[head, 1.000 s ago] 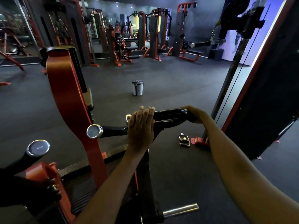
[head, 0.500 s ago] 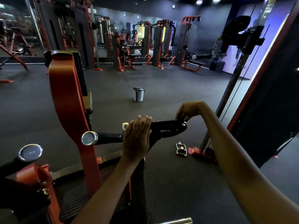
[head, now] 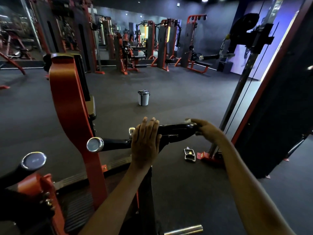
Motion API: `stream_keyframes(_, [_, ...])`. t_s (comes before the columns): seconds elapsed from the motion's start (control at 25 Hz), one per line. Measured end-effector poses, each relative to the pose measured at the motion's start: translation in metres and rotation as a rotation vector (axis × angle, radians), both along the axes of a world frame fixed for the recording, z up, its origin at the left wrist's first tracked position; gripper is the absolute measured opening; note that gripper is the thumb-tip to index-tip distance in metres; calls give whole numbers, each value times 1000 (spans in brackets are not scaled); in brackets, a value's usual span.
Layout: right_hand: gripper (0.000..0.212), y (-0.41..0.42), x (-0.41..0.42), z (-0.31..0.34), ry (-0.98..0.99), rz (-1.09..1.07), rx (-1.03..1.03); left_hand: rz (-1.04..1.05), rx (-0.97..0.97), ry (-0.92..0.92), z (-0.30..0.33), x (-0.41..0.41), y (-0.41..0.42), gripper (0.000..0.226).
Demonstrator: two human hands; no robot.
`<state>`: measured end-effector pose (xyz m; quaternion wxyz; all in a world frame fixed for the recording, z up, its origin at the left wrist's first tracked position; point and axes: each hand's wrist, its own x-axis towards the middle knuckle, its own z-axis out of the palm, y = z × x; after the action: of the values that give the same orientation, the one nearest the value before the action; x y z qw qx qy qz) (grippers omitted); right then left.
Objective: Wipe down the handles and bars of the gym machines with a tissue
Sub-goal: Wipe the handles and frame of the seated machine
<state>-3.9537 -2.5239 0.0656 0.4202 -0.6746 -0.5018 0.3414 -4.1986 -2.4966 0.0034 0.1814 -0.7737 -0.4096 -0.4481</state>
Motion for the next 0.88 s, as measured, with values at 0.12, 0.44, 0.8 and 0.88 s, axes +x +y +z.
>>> stream_keyframes(0.12, [23, 0, -24, -49, 196, -185, 17, 22, -50, 16, 3, 1, -7, 52])
stream_keyframes(0.44, [33, -23, -44, -45, 164, -532, 322, 35, -128, -7, 3, 5, -13, 53])
stream_keyframes(0.8, [15, -37, -123, -22, -471, -465, 725, 74, -81, 27, 0, 7, -11, 50])
stream_keyframes(0.88, [32, -42, -137, -32, -832, -156, 774, 91, -72, 33, -1, 6, -9, 51])
